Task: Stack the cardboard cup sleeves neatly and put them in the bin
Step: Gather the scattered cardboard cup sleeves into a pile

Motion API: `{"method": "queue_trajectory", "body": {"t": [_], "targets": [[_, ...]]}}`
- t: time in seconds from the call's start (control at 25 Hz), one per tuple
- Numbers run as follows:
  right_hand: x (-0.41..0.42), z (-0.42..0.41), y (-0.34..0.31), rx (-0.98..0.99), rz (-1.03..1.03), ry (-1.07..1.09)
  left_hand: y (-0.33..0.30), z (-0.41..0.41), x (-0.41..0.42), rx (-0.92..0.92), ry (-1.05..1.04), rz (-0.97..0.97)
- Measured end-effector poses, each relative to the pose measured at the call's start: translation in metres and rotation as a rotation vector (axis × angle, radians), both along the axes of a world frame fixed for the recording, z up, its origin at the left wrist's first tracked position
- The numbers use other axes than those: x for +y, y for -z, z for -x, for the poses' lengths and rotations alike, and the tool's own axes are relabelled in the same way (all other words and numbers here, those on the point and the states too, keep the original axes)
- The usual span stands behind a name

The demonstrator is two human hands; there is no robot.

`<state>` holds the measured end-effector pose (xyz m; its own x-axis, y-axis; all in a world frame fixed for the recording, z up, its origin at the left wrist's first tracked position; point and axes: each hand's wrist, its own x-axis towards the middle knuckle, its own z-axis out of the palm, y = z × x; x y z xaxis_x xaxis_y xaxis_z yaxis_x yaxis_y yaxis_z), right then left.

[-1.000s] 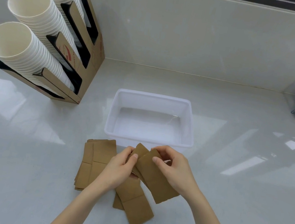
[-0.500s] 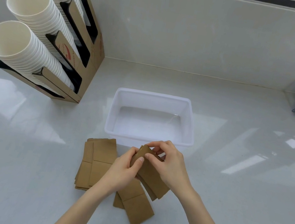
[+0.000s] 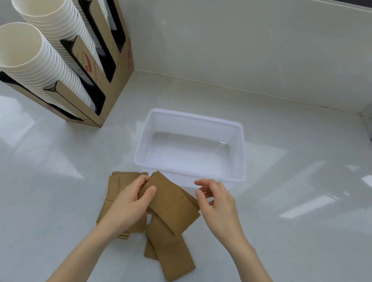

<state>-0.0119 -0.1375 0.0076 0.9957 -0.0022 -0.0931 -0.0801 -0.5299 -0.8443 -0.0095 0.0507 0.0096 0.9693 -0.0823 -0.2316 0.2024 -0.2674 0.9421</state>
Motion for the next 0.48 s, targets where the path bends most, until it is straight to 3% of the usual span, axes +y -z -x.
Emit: {"method": "queue_trajectory", "body": {"t": [0.28, 0.48], "targets": [[0.014, 0.016, 0.023, 0.219, 0.14, -0.093, -0.006, -0.005, 0.029, 0.005, -0.161, 0.037], [0.038, 0.028, 0.034, 0.397, 0.511, -0.268, -0.005, -0.006, 0.039, 0.018, -0.225, 0.036]]}}
